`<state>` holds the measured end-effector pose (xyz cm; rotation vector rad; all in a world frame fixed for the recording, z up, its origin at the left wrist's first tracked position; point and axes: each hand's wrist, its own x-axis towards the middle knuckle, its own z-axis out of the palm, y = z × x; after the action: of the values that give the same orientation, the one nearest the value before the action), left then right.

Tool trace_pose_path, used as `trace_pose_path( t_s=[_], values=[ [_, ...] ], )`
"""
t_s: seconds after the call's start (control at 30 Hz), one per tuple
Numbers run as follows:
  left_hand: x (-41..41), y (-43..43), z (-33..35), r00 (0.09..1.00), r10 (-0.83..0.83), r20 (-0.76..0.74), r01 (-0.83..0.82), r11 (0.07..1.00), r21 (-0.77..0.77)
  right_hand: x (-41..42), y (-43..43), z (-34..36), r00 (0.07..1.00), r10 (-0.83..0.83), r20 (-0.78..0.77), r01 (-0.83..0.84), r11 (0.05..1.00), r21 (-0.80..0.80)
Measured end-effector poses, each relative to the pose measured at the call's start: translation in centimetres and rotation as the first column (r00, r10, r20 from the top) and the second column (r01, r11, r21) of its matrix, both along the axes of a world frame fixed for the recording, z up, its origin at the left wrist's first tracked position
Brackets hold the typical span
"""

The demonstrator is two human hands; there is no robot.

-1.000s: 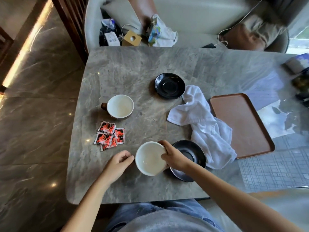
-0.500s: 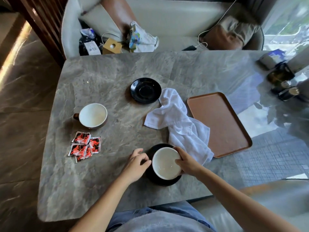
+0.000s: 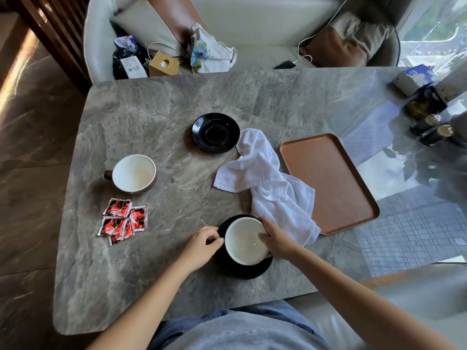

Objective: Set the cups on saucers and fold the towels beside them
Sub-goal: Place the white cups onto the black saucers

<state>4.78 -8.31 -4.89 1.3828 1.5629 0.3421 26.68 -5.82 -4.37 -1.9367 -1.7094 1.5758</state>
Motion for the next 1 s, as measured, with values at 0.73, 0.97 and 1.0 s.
trace_pose_path(
  t_s=[0.73, 0.97, 1.0],
  values=[
    [-16.5, 3.0, 1.1, 0.586, 0.779, 0.221, -0.809, 0.548, 0.213, -15.9, 11.2, 4.3, 0.966, 0.171, -0.195, -0.173, 0.985, 0.007],
    [-21.6, 9.2, 0.8, 0.511, 0.839, 0.187, -0.852, 0.523, -0.015, -25.1, 13.2, 2.5, 0.937, -0.089, -0.337, -0.026, 0.946, -0.322],
    [-21.9, 9.9, 0.6, 0.513, 0.839, 0.180, -0.846, 0.530, -0.062, -25.6, 13.3, 2.3, 0.937, -0.100, -0.336, -0.016, 0.945, -0.326]
  ],
)
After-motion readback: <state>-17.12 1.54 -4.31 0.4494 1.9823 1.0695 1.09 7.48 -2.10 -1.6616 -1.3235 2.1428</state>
